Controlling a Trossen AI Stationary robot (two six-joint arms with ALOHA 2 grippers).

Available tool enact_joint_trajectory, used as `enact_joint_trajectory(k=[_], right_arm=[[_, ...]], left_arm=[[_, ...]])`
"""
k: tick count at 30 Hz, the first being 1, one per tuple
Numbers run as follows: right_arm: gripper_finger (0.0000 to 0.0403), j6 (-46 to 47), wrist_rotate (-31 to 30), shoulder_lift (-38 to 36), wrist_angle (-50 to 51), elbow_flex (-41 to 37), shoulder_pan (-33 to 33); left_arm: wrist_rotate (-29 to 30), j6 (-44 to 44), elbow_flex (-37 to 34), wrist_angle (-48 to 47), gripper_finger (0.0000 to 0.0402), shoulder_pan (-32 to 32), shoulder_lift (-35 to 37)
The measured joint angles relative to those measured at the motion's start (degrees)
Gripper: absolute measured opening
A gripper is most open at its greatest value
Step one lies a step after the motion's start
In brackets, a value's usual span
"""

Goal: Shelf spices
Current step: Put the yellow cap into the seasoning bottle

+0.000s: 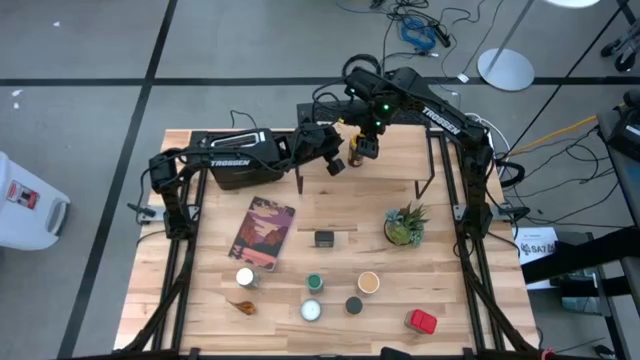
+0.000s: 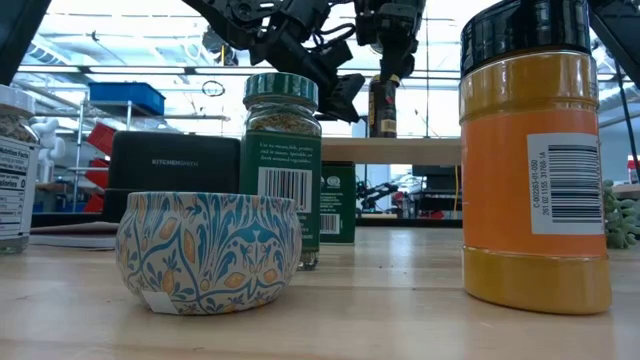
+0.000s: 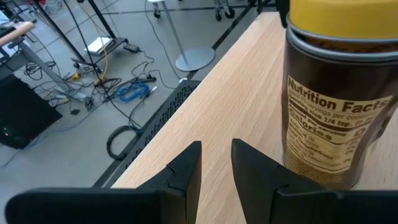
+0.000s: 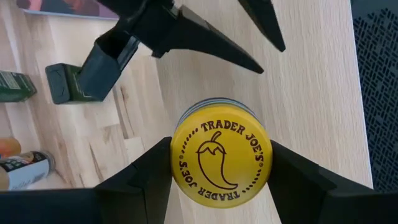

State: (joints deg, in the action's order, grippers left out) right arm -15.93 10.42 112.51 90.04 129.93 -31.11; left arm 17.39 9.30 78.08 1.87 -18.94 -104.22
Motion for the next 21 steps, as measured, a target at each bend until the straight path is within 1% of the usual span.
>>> enact_joint_trajectory(k=[21], right_arm=[[0.0208,-2.20,0.07,-0.39,-0.05,0.00,0.61]], left_arm=[[0.00,-0.29,-0.02,0.83,0.0097,0.02,0.00]])
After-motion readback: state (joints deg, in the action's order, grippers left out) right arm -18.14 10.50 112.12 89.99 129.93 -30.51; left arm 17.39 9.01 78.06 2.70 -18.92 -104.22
